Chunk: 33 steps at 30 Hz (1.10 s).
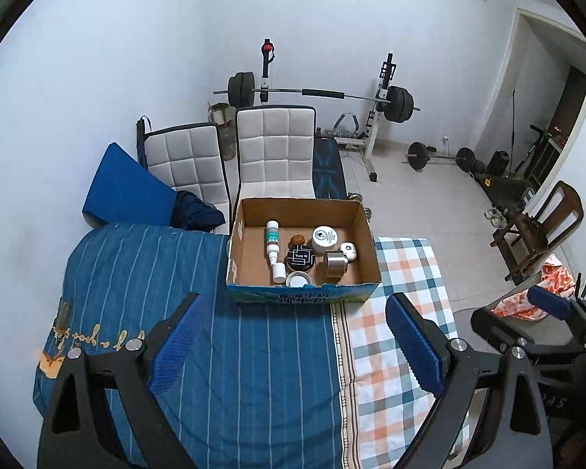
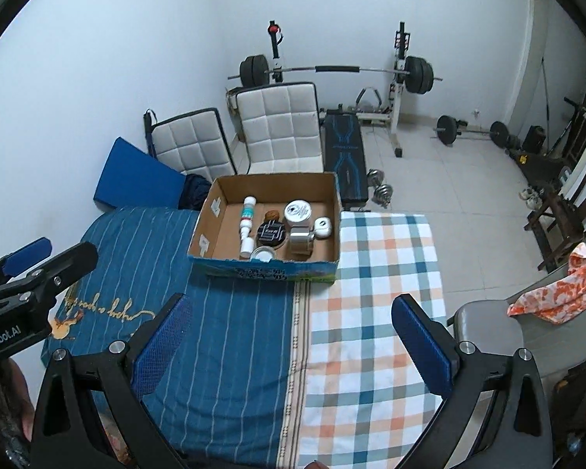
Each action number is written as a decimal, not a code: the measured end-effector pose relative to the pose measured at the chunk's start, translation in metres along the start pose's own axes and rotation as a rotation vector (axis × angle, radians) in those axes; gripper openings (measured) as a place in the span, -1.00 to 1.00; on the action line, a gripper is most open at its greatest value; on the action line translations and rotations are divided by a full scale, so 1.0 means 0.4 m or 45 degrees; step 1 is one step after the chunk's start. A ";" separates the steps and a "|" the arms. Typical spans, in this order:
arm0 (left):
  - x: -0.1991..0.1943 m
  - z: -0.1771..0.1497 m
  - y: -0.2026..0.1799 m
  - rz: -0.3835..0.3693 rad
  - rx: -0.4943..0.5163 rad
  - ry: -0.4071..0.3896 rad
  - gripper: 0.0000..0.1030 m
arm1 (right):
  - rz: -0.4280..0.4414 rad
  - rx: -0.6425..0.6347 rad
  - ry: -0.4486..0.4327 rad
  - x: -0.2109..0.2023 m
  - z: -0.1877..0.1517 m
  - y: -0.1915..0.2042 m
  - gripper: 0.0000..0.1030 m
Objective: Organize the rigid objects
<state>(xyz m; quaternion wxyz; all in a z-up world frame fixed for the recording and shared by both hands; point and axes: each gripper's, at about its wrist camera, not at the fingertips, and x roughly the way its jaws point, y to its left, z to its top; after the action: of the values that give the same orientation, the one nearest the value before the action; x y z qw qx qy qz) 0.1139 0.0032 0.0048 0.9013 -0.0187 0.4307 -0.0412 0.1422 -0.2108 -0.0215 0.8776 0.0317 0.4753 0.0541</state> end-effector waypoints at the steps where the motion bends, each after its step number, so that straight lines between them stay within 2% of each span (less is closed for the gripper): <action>1: -0.003 -0.001 0.000 0.001 -0.001 -0.003 0.83 | -0.016 0.001 -0.011 -0.005 0.001 0.000 1.00; 15: -0.014 -0.014 0.000 0.004 0.011 -0.019 0.83 | -0.109 0.027 -0.055 -0.044 0.018 -0.013 1.00; 33: -0.023 -0.014 0.012 0.011 -0.004 -0.026 0.83 | -0.137 0.044 -0.085 -0.074 0.017 -0.017 1.00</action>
<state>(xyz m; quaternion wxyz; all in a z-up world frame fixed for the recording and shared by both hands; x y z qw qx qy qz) 0.1041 0.0090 0.0083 0.9058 -0.0188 0.4218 -0.0362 0.1324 -0.2214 0.0061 0.8940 0.0230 0.4475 -0.0026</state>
